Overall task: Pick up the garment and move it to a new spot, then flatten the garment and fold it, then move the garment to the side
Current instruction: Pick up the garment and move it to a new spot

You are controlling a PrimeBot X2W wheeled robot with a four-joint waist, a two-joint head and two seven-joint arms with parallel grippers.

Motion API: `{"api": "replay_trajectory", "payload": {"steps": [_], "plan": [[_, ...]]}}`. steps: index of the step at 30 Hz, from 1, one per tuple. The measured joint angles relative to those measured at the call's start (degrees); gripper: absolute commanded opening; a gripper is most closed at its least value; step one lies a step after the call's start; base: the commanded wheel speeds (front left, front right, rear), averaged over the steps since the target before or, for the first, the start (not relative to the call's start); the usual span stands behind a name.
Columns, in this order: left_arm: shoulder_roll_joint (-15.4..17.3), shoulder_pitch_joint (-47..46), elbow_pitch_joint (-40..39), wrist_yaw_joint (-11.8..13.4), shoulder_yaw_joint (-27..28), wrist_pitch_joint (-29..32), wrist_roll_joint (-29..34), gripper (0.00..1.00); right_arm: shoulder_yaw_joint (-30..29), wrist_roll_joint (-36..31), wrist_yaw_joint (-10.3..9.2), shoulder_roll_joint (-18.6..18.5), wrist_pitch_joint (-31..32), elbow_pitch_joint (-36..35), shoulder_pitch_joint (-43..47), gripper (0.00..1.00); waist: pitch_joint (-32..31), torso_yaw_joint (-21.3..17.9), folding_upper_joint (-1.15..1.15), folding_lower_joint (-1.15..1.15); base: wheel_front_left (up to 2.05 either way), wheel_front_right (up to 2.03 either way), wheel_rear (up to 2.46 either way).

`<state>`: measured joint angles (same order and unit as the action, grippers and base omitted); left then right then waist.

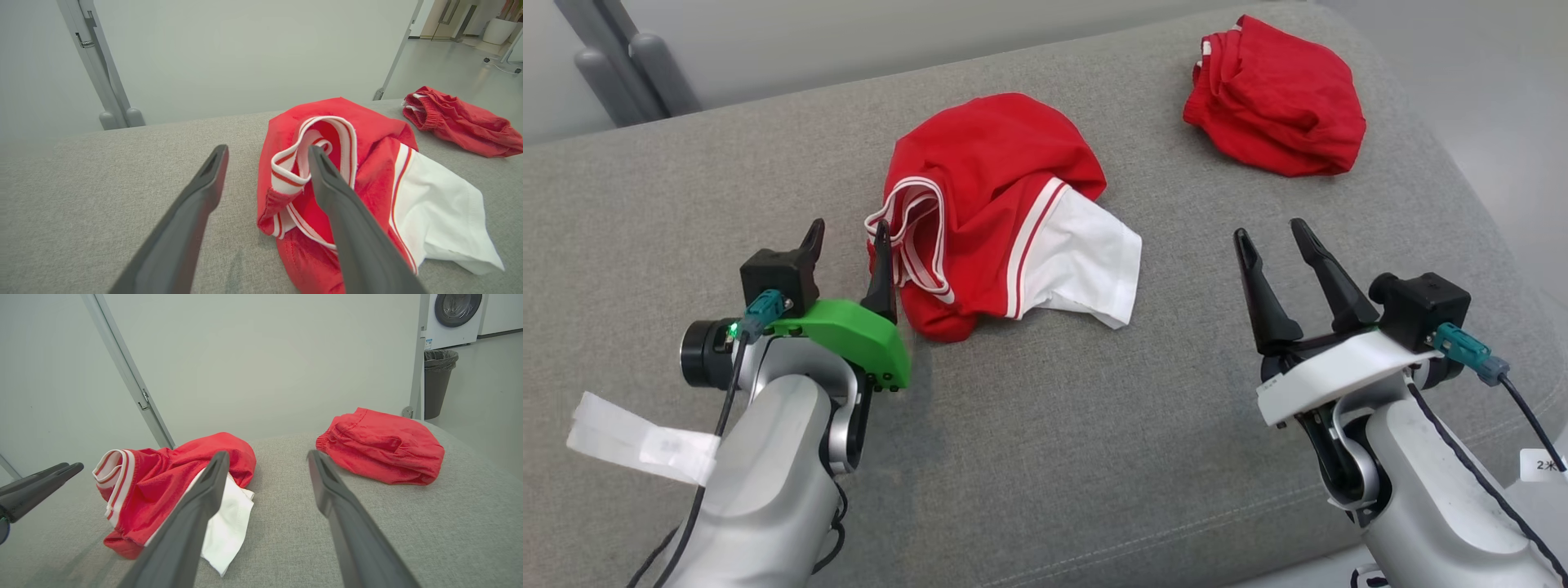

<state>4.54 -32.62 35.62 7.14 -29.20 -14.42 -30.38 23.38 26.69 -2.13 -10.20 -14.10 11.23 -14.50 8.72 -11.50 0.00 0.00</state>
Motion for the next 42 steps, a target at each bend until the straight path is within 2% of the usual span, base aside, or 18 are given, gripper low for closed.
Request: {"api": "replay_trajectory", "payload": {"steps": [15, 22, 42], "plan": [[0.65, 12.84, -10.95, 0.0, 6.62, 0.0, 0.98, 1.0, -0.58, 0.01, -0.52, -0.23, -0.07, -0.11, 3.03, 1.0, -3.38, 1.35, 0.0, 0.0, 0.0, 0.0, 0.0], [0.7, 17.98, -15.23, 0.0, 8.36, 0.0, 3.44, 1.0, -0.47, 0.01, -0.56, -0.19, -0.07, -0.27, 4.1, 1.0, -4.53, 1.41, 0.0, 0.0, 0.0, 0.0, 0.0], [0.59, 25.19, -21.72, -0.08, 8.58, 0.0, 7.98, 1.0, -0.56, 0.01, -1.0, -0.33, -0.07, -1.2, 5.81, 1.0, -5.58, 0.4, 0.0, 0.0, 0.0, 0.0, 0.0]]}}
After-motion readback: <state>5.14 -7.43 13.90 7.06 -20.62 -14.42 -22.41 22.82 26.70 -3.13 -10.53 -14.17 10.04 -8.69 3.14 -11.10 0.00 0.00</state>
